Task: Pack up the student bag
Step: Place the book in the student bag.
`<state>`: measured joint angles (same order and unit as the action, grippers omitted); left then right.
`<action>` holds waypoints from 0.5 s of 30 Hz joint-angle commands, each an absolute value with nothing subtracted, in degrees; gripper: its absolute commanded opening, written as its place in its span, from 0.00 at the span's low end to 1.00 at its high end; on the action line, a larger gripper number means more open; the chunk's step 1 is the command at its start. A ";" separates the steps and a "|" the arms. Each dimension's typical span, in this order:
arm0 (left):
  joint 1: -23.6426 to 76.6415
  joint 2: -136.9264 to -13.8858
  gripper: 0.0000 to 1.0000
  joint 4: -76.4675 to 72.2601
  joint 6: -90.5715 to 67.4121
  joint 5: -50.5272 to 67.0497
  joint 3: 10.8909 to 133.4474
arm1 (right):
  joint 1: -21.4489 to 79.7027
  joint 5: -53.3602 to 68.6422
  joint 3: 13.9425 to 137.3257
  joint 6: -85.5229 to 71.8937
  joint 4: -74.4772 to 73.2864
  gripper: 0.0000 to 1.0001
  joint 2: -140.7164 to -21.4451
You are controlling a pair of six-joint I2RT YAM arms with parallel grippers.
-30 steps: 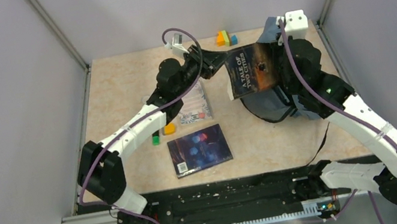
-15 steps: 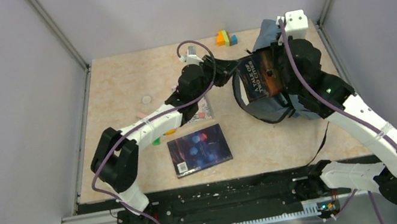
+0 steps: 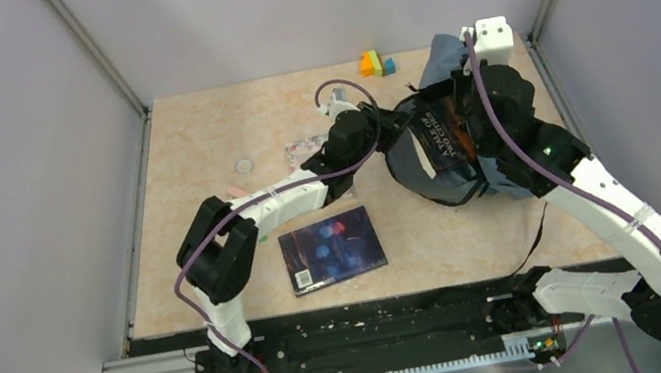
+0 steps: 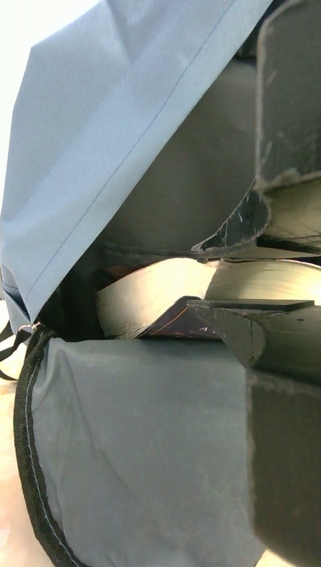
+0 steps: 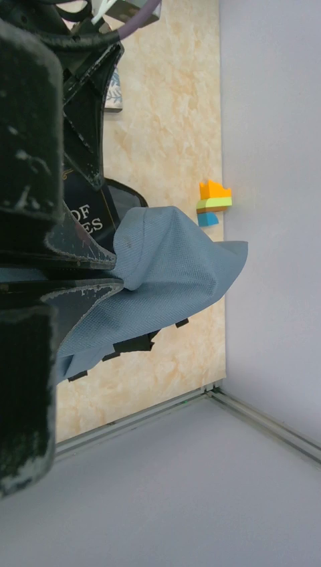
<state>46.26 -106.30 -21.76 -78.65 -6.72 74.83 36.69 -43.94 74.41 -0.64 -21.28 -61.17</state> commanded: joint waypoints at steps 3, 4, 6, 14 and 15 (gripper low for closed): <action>46.49 -107.57 0.69 -22.50 -71.35 -4.36 84.00 | 36.56 -45.97 77.61 -0.31 -19.52 0.00 -59.96; 46.49 -107.63 0.79 -20.09 -69.21 -3.74 85.31 | 36.56 -46.11 77.63 -0.29 -19.49 0.00 -59.82; 46.50 -107.10 0.86 -18.80 -65.81 -3.16 86.04 | 36.56 -46.20 77.56 -0.31 -19.42 0.00 -59.68; 46.55 -97.66 0.89 -16.70 -47.83 -5.52 77.86 | 36.56 -46.84 77.65 -0.33 -19.35 0.00 -59.68; 46.52 -96.07 0.89 -16.40 -45.91 -6.00 75.79 | 36.56 -46.92 77.62 -0.34 -19.35 0.00 -59.60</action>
<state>46.35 -104.36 -16.47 -58.24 -4.34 81.30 36.69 -45.01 74.41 -0.62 -21.54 -61.17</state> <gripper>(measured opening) 0.892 0.020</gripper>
